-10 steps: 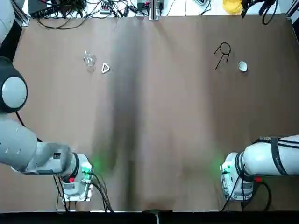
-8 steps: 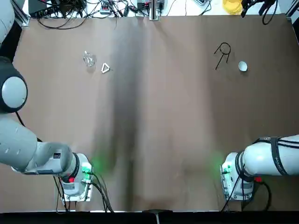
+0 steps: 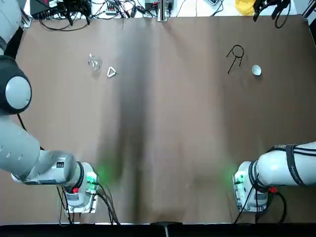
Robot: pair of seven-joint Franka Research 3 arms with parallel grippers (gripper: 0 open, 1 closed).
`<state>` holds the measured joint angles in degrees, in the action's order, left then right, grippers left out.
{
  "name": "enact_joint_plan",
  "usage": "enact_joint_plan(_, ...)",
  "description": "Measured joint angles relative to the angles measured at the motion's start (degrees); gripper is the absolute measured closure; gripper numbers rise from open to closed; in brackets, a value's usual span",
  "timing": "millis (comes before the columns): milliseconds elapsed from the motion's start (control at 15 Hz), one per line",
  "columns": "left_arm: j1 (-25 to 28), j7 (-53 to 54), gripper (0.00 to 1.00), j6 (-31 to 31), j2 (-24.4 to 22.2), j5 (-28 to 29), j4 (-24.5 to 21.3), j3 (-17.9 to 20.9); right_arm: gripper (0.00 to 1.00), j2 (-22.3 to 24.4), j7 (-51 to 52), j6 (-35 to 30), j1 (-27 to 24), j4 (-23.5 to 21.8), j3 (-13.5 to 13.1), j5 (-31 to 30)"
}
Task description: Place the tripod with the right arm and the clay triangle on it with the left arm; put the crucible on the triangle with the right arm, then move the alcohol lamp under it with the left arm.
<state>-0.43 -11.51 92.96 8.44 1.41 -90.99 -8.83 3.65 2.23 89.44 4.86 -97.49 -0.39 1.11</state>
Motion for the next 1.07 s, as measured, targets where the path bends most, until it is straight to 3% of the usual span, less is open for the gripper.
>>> enact_joint_plan(333,-1.77,0.05,0.00,2.95,7.22,0.00,-0.47,-0.06,0.00,-9.01,-0.02,8.77,-0.16,-0.27,-0.25,0.00)
enact_joint_plan(667,-2.40,0.06,0.00,13.60,17.59,3.10,-1.11,-0.03,0.01,-17.82,0.05,19.16,-2.98,-0.41,-0.56,0.00)
enact_joint_plan(800,-2.61,0.24,0.00,20.52,23.67,4.03,-1.57,-0.05,0.11,-22.49,0.06,24.14,-4.83,-0.45,-0.65,0.00)
enact_joint_plan(933,-2.79,0.24,0.00,25.57,26.12,4.07,-3.05,-0.06,0.25,-24.99,0.06,26.63,-5.89,-0.43,-0.68,0.00)
enact_joint_plan(1067,-2.83,0.26,0.01,28.05,27.00,4.08,-5.03,-0.09,0.28,-26.72,0.06,27.68,-6.75,-0.41,-0.72,0.00)
